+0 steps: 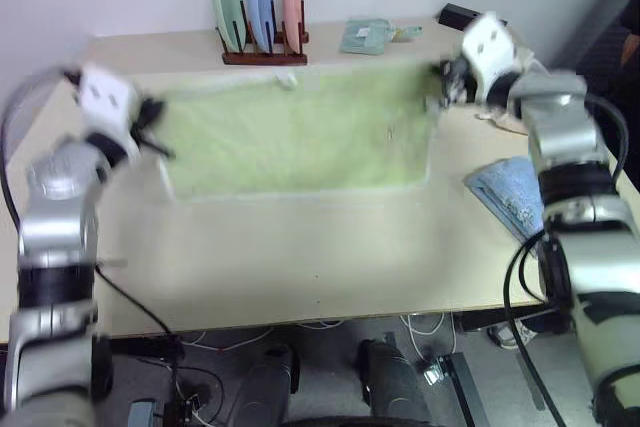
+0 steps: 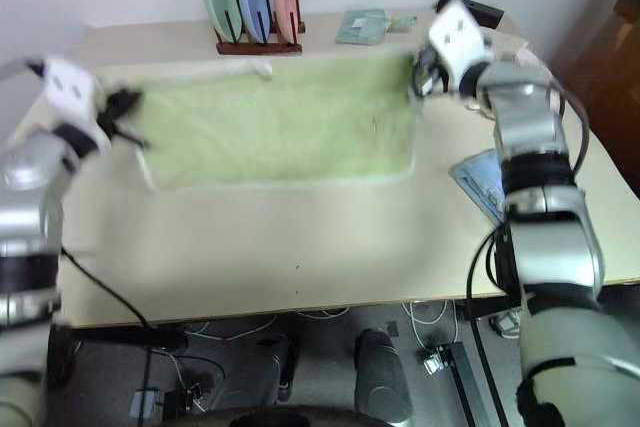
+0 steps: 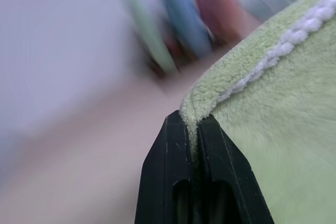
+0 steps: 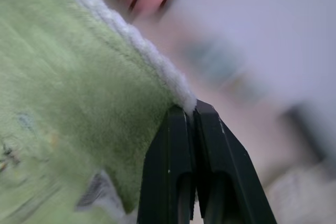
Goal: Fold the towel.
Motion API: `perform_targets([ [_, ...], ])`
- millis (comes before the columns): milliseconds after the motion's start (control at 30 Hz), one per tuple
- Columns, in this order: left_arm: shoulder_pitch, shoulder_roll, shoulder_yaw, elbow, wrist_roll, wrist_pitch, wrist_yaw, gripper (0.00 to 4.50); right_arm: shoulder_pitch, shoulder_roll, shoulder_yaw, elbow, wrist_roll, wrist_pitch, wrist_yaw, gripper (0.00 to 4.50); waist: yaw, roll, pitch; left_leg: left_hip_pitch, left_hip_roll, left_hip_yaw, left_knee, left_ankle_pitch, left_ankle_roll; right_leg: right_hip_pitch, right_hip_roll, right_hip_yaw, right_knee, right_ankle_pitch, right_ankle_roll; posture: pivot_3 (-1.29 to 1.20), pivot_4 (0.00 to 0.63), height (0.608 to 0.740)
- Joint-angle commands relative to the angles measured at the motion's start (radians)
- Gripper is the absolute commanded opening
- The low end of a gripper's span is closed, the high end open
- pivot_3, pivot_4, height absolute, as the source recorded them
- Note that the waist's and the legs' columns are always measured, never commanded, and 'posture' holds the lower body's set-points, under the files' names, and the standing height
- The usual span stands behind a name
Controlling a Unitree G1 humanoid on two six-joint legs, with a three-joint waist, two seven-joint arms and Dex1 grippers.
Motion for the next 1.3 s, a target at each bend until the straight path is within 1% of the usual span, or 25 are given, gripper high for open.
perform_targets([
  [33, -0.091, 0.048, 0.028, 0.116, 0.008, -0.090, -0.003, 0.00, -0.040, -0.024, -0.035, 0.009, 0.021, -0.088, 0.024, 0.02, -0.011, -0.001, -0.001, 0.000, 0.000, 0.000, 0.000, -0.002, 0.000, 0.000, 0.000, 0.000, 0.000, 0.000, 0.000, 0.00, 0.150, 0.740],
  [67, -0.094, 0.064, 0.017, 0.121, 0.009, -0.104, -0.035, 0.00, -0.027, -0.027, -0.036, -0.030, 0.044, -0.097, 0.074, 0.02, -0.015, -0.001, -0.001, 0.000, 0.000, 0.001, -0.001, -0.003, 0.001, 0.000, 0.000, 0.000, 0.000, -0.001, 0.001, 0.00, 0.150, 0.740],
  [133, -0.039, 0.092, 0.007, 0.082, -0.009, -0.095, -0.104, 0.00, 0.036, -0.038, -0.034, -0.139, 0.092, -0.091, 0.184, 0.02, -0.023, -0.001, -0.001, 0.000, 0.000, 0.003, -0.001, -0.005, 0.002, 0.000, -0.001, 0.000, 0.000, -0.001, 0.001, 0.00, 0.150, 0.740],
  [233, 0.132, 0.117, 0.030, -0.043, -0.067, -0.040, -0.199, 0.00, 0.186, -0.057, -0.035, -0.346, 0.172, 0.014, 0.304, 0.02, -0.035, 0.000, -0.001, 0.000, 0.000, 0.004, -0.001, -0.007, 0.004, -0.001, -0.001, 0.000, 0.000, -0.001, 0.002, 0.00, 0.150, 0.740],
  [300, 0.282, 0.136, 0.066, -0.160, -0.119, 0.017, -0.260, 0.00, 0.305, -0.080, -0.033, -0.478, 0.209, 0.085, 0.366, 0.02, -0.040, 0.000, 0.000, -0.002, 0.001, 0.004, 0.001, -0.007, 0.004, -0.003, -0.002, 0.000, 0.002, -0.001, 0.002, 0.00, 0.150, 0.740],
  [333, 0.382, 0.149, 0.089, -0.234, -0.143, 0.061, -0.291, 0.00, 0.378, -0.102, -0.031, -0.544, 0.226, 0.129, 0.400, 0.02, -0.042, 0.000, 0.000, -0.005, 0.001, 0.003, 0.002, -0.007, 0.004, -0.006, -0.001, 0.000, 0.002, -0.001, 0.002, 0.00, 0.150, 0.740],
  [400, 0.567, 0.161, 0.144, -0.360, -0.187, 0.137, -0.332, 0.00, 0.514, -0.159, -0.037, -0.665, 0.264, 0.220, 0.461, 0.02, -0.042, 0.000, 0.000, -0.007, 0.005, 0.003, 0.003, -0.007, 0.005, -0.009, -0.001, 0.002, 0.003, -0.001, 0.002, 0.00, 0.150, 0.740],
  [433, 0.649, 0.162, 0.177, -0.413, -0.217, 0.182, -0.350, 0.00, 0.575, -0.191, -0.045, -0.721, 0.285, 0.264, 0.489, 0.02, -0.041, 0.000, 0.000, -0.007, 0.006, 0.003, 0.003, -0.010, 0.009, -0.010, -0.001, 0.002, 0.003, -0.001, 0.002, 0.00, 0.150, 0.740],
  [467, 0.713, 0.163, 0.203, -0.454, -0.241, 0.215, -0.364, 0.00, 0.620, -0.219, -0.053, -0.767, 0.304, 0.303, 0.507, 0.02, -0.039, 0.001, 0.000, -0.007, 0.006, 0.003, 0.003, -0.010, 0.010, -0.010, -0.001, 0.002, 0.003, -0.001, 0.002, 0.00, 0.150, 0.740],
  [533, 0.837, 0.166, 0.256, -0.523, -0.263, 0.232, -0.401, 0.00, 0.707, -0.272, -0.075, -0.841, 0.347, 0.369, 0.546, 0.02, -0.033, 0.001, 0.000, -0.007, 0.008, 0.005, 0.003, -0.010, 0.010, -0.010, 0.000, 0.002, 0.003, 0.000, 0.000, 0.00, 0.150, 0.740],
  [633, 0.960, 0.168, 0.329, -0.582, -0.309, 0.310, -0.429, 0.00, 0.804, -0.334, -0.117, -0.891, 0.398, 0.437, 0.583, 0.02, -0.016, 0.001, 0.000, -0.003, 0.011, 0.009, 0.004, -0.010, 0.009, -0.007, 0.002, 0.002, 0.003, 0.001, -0.002, 0.00, 0.150, 0.740],
  [700, 1.041, 0.176, 0.363, -0.616, -0.332, 0.346, -0.468, 0.00, 0.866, -0.379, -0.138, -0.907, 0.423, 0.459, 0.623, 0.02, -0.009, 0.001, 0.000, 0.005, 0.012, 0.012, 0.004, -0.010, 0.009, 0.001, 0.003, 0.002, 0.001, 0.000, -0.003, 0.00, 0.150, 0.740],
  [733, 1.068, 0.181, 0.368, -0.627, -0.337, 0.357, -0.482, 0.00, 0.886, -0.394, -0.141, -0.909, 0.427, 0.458, 0.635, 0.02, -0.006, 0.000, 0.000, 0.005, 0.012, 0.012, 0.004, -0.010, 0.009, 0.003, 0.003, 0.001, -0.001, -0.001, -0.005, 0.00, 0.150, 0.740],
  [833, 1.061, 0.180, 0.356, -0.627, -0.346, 0.365, -0.473, 0.00, 0.856, -0.370, -0.128, -0.873, 0.409, 0.438, 0.594, 0.02, 0.007, 0.000, 0.000, 0.005, 0.013, 0.013, 0.005, -0.010, 0.010, 0.004, 0.002, 0.001, -0.003, -0.001, -0.006, 0.00, 0.150, 0.740],
  [933, 0.970, 0.168, 0.281, -0.581, -0.313, 0.349, -0.426, 0.00, 0.756, -0.304, -0.065, -0.778, 0.331, 0.380, 0.523, 0.02, 0.011, 0.000, 0.000, 0.005, 0.013, 0.013, 0.006, -0.010, 0.009, 0.004, 0.003, 0.001, -0.002, 0.000, -0.006, 0.00, 0.150, 0.740],
  [1033, 0.892, 0.156, 0.215, -0.526, -0.276, 0.330, -0.396, 0.00, 0.675, -0.244, -0.012, -0.674, 0.260, 0.322, 0.473, 0.02, 0.011, 0.000, 0.000, 0.005, 0.013, 0.013, 0.006, -0.010, 0.009, 0.004, 0.003, 0.001, -0.002, 0.002, -0.003, 0.00, 0.150, 0.740],
  [1133, 0.818, 0.151, 0.146, -0.439, -0.225, 0.300, -0.372, 0.00, 0.606, -0.185, 0.036, -0.558, 0.200, 0.255, 0.445, 0.02, 0.010, 0.000, 0.000, 0.005, 0.012, 0.013, 0.004, -0.010, 0.009, 0.003, 0.003, 0.001, -0.004, 0.002, -0.003, 0.00, 0.150, 0.740],
  [1300, 0.748, 0.145, 0.082, -0.337, -0.188, 0.259, -0.371, 0.00, 0.533, -0.123, 0.073, -0.409, 0.147, 0.180, 0.430, 0.02, 0.008, 0.000, 0.000, 0.004, 0.012, 0.013, 0.003, -0.010, 0.009, 0.001, 0.003, 0.001, -0.004, 0.002, -0.003, 0.00, 0.150, 0.740],
])
